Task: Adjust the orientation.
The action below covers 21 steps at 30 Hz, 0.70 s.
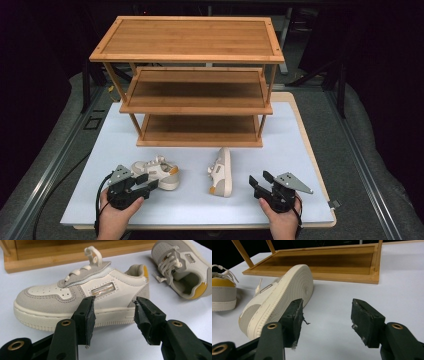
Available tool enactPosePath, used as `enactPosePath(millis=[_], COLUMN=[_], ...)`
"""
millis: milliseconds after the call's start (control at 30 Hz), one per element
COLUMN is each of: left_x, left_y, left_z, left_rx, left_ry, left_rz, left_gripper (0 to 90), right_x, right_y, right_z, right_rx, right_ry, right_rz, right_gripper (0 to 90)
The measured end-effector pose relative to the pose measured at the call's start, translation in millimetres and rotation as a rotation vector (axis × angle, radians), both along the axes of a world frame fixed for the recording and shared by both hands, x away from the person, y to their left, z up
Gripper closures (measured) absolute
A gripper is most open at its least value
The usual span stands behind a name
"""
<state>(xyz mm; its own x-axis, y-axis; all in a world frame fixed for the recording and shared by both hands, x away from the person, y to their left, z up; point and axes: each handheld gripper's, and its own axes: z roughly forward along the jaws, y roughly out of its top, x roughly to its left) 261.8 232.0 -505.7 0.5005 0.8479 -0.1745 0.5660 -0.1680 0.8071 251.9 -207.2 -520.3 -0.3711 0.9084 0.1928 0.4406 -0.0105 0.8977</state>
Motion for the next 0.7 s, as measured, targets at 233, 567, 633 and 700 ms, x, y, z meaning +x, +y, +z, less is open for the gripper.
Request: enactPosePath(millis=[233,567,633,700], left_x=[-6.5,-13.9,-14.6,-15.0], left_y=[-0.3,1.7,2.0,1.7], left_z=[-5.1,-7.3,-5.8,-3.2], left_rx=[0.027,0.024,0.015,0.024], left_ry=[0.011,0.043,0.032,0.018], left_rz=[0.010,0.033,0.037,0.061], left_gripper=[50.0,44.6,42.8,40.5], right_x=[-0.8,-2.6,-2.9,-2.8], right_y=[-0.2,0.5,0.8,0.9], right_z=[0.7,2.2,2.4,2.3], right_rx=[0.008,0.007,0.006,0.006], right_ry=[-0.003,-0.013,-0.014,-0.014], right_rz=[-0.001,0.003,0.005,0.006], right_gripper=[43.0,43.0,43.0,43.0])
